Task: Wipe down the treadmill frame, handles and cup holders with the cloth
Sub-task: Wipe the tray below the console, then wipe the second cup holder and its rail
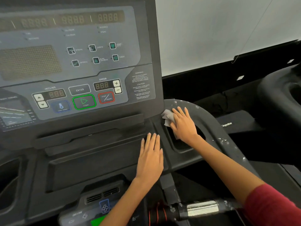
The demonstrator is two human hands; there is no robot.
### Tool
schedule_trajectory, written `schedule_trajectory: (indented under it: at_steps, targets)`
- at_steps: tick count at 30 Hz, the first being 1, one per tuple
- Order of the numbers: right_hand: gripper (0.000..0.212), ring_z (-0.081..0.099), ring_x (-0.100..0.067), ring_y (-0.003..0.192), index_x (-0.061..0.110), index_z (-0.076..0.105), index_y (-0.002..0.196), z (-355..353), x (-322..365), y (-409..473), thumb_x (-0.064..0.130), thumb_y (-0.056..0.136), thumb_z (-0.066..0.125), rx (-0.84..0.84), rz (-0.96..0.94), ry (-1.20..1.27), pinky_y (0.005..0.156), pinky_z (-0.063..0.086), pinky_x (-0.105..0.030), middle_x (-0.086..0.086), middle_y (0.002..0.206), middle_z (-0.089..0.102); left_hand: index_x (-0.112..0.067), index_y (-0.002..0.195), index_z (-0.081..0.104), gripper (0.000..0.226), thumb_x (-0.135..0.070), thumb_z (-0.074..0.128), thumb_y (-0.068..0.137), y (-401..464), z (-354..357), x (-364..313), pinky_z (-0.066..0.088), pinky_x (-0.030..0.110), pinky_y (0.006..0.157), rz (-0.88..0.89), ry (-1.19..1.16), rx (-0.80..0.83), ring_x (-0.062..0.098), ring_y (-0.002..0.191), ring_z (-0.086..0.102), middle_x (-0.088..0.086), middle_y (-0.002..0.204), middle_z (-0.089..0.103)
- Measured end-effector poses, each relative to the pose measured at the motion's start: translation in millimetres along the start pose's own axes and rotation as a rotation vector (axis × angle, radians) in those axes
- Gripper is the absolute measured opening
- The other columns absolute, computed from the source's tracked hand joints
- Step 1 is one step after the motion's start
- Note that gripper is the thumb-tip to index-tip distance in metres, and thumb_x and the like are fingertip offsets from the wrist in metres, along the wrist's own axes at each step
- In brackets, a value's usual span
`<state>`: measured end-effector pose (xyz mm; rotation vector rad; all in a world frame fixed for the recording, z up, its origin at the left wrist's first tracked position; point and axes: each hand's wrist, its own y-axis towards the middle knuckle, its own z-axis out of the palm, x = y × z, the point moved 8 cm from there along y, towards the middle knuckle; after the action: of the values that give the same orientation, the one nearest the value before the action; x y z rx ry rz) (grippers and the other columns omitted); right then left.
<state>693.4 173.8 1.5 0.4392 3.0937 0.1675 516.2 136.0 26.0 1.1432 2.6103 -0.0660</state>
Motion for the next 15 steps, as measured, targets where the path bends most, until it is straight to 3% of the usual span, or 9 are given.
schedule_trajectory:
  at_steps: [3,5,6,7,8,9,12,15]
  targets:
    - [0.041,0.024,-0.027,0.145,0.005,0.045,0.139,-2,-11,-5,0.014,0.099,0.045,-0.084,0.041,0.294,0.121,0.007,-0.039,-0.011,0.148,0.043,-0.002,0.122,0.061,0.051,-0.027,0.03,0.09,23,10,-13,0.049,0.043,0.095,0.005,0.011,0.058,0.026,0.12,0.056,0.012,0.125,0.062]
    - [0.032,0.037,-0.03,0.138,0.003,0.054,0.128,-6,-26,-9,0.007,0.098,0.047,-0.109,0.185,0.643,0.118,0.015,-0.031,-0.014,0.136,0.054,0.0,0.128,0.054,0.05,-0.025,0.028,0.093,36,14,-16,0.038,0.039,0.105,-0.015,0.001,0.079,0.027,0.127,0.049,0.015,0.134,0.054]
    - [0.023,0.049,-0.029,0.126,0.003,0.058,0.118,-11,-37,-13,0.009,0.098,0.047,-0.15,0.291,0.814,0.111,0.022,-0.022,-0.014,0.124,0.06,0.001,0.137,0.042,0.049,-0.023,0.026,0.098,44,15,-17,0.025,0.036,0.112,-0.01,-0.013,0.074,0.027,0.136,0.037,0.016,0.145,0.04]
    - [0.016,0.059,-0.025,0.106,0.004,0.06,0.106,-19,-50,-17,0.012,0.099,0.048,-0.206,0.394,0.959,0.094,0.042,-0.02,-0.011,0.108,0.064,-0.001,0.145,0.025,0.048,-0.022,0.024,0.102,53,18,-17,0.01,0.033,0.116,0.002,-0.028,0.078,0.026,0.144,0.019,0.014,0.153,0.023]
    - [0.015,0.061,-0.017,0.09,0.006,0.06,0.099,-27,-63,-21,0.016,0.1,0.048,-0.264,0.482,1.068,0.071,0.041,-0.021,-0.007,0.097,0.064,-0.004,0.149,0.012,0.049,-0.022,0.023,0.104,62,21,-17,-0.001,0.03,0.116,-0.002,-0.055,0.086,0.024,0.146,0.005,0.012,0.157,0.009]
    - [0.018,0.059,-0.009,0.083,0.008,0.06,0.099,-37,-75,-24,0.02,0.1,0.047,-0.323,0.543,1.138,0.07,0.044,-0.014,-0.003,0.093,0.063,-0.006,0.149,0.004,0.051,-0.022,0.022,0.104,70,23,-17,-0.007,0.029,0.115,-0.008,-0.066,0.084,0.022,0.146,-0.003,0.01,0.158,0.002]
    - [0.019,0.055,0.007,0.081,0.007,0.058,0.105,-66,-107,-28,0.021,0.101,0.045,-0.499,0.571,1.15,0.066,0.04,-0.004,0.004,0.094,0.059,-0.007,0.15,0.002,0.052,-0.023,0.022,0.104,96,26,-19,-0.008,0.029,0.115,-0.028,-0.062,0.052,0.022,0.146,-0.006,0.01,0.159,-0.001]
    - [0.02,0.051,0.006,0.094,0.007,0.055,0.11,-70,-115,-18,0.02,0.1,0.043,-0.47,0.407,0.936,0.083,0.04,-0.01,-0.002,0.104,0.055,-0.008,0.15,0.011,0.052,-0.024,0.027,0.103,114,36,-14,0.002,0.044,0.117,-0.114,-0.035,0.06,0.022,0.146,0.008,0.01,0.158,0.01]
